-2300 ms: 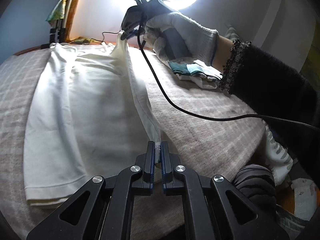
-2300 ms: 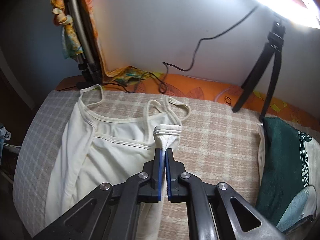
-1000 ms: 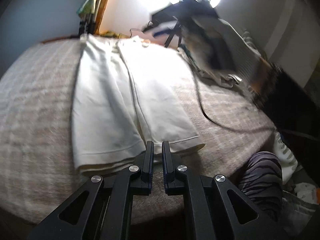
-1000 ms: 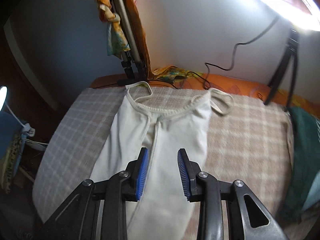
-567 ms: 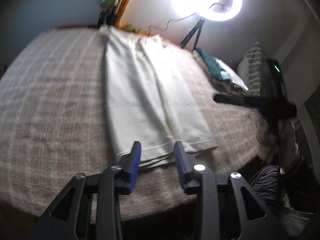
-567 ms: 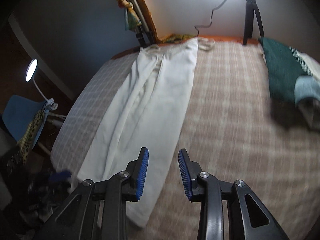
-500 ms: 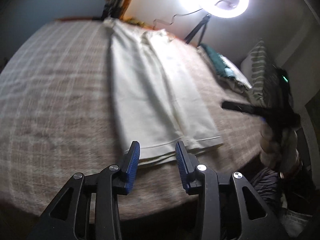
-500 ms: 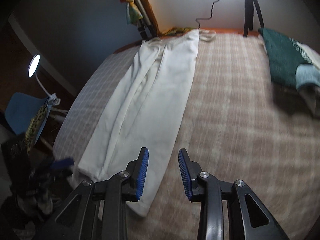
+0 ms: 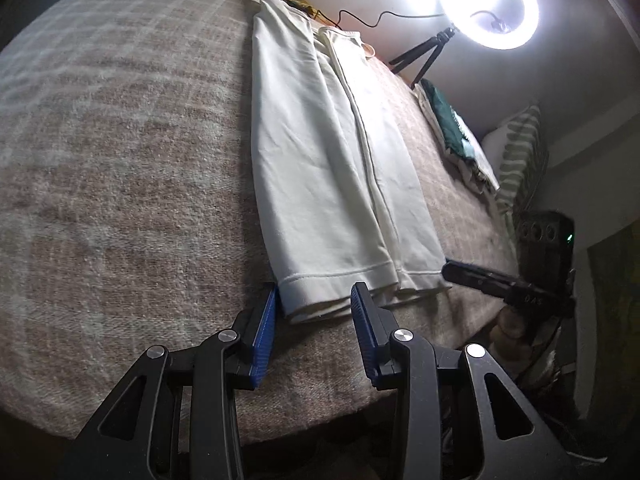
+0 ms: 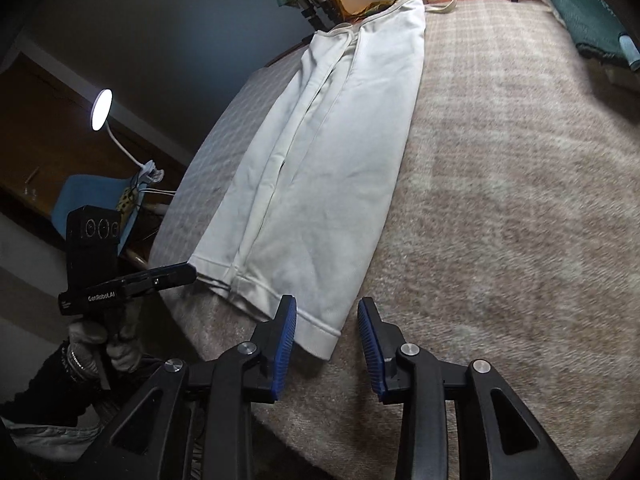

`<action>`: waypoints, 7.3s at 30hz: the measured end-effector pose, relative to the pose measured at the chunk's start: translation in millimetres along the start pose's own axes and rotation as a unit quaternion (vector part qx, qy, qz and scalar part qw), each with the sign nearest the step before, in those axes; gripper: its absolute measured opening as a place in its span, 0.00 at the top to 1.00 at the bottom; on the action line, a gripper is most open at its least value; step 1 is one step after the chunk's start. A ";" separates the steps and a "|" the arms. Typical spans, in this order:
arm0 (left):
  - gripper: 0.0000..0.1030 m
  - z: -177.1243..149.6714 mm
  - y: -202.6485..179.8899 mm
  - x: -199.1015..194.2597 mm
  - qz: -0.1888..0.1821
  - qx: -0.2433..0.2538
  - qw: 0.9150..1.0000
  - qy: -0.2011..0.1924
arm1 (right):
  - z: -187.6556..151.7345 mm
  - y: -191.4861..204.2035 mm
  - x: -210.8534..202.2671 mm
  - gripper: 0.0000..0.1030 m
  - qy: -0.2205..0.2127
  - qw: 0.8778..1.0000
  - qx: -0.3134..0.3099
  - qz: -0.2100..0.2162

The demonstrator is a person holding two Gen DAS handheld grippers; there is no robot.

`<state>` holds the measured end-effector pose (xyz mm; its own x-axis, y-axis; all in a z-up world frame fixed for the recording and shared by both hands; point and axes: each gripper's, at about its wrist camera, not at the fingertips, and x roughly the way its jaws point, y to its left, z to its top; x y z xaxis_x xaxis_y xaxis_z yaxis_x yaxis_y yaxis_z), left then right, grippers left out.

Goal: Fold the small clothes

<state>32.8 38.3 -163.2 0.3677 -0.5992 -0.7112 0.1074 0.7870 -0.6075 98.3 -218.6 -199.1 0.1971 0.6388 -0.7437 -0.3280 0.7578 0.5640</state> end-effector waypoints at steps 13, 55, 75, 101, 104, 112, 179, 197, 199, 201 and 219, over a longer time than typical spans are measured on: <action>0.96 -1.2 3.3 -1.7 -0.006 0.012 1.000 -0.012 | -6.3 -10.7 6.7 0.92 -0.003 0.998 0.025 0.054; 0.96 113.2 9.9 8.9 -0.003 -0.042 0.996 -0.085 | 93.6 -58.8 3.7 0.97 -0.112 0.977 0.140 0.113; 0.84 121.2 -3.8 -5.6 0.035 0.014 0.990 -0.134 | 103.6 -29.3 -15.6 0.76 -0.137 0.990 0.022 0.034; 0.84 100.1 -12.7 52.0 0.066 0.068 0.994 -0.053 | 116.9 -15.8 36.0 0.92 -0.106 0.984 -0.047 -0.134; 0.84 100.2 -11.7 52.2 0.079 0.070 0.993 -0.059 | 114.8 -15.5 28.7 1.00 -0.118 0.978 -0.046 -0.164; 0.84 109.7 -1.9 37.6 0.104 0.052 0.990 -0.085 | 113.8 -23.4 17.4 0.91 -0.116 0.978 -0.024 -0.172; 0.85 337.0 78.7 119.6 0.001 -0.001 0.995 -0.096 | 331.6 -133.5 72.8 0.65 -0.076 0.993 0.080 0.041; 0.98 325.9 47.2 62.2 -0.029 0.028 0.988 -0.148 | 330.4 -83.5 26.6 0.98 -0.119 0.992 0.033 0.025; 0.98 319.7 39.6 51.3 -0.026 0.035 0.987 -0.155 | 325.6 -71.6 13.6 0.98 -0.125 0.992 0.024 0.022; 0.98 311.6 30.8 40.2 -0.026 0.043 0.986 -0.162 | 321.2 -61.9 4.1 0.98 -0.130 0.991 0.017 0.021; 0.98 195.4 -10.7 -34.7 -0.014 0.079 0.982 -0.173 | 212.8 41.7 -63.0 0.98 -0.134 0.991 -0.028 0.007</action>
<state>199.3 79.5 -62.9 0.6508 -0.5575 -0.5155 0.2549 0.7999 -0.5433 268.8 -199.0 -52.3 0.4290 0.6664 -0.6098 -0.3806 0.7456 0.5470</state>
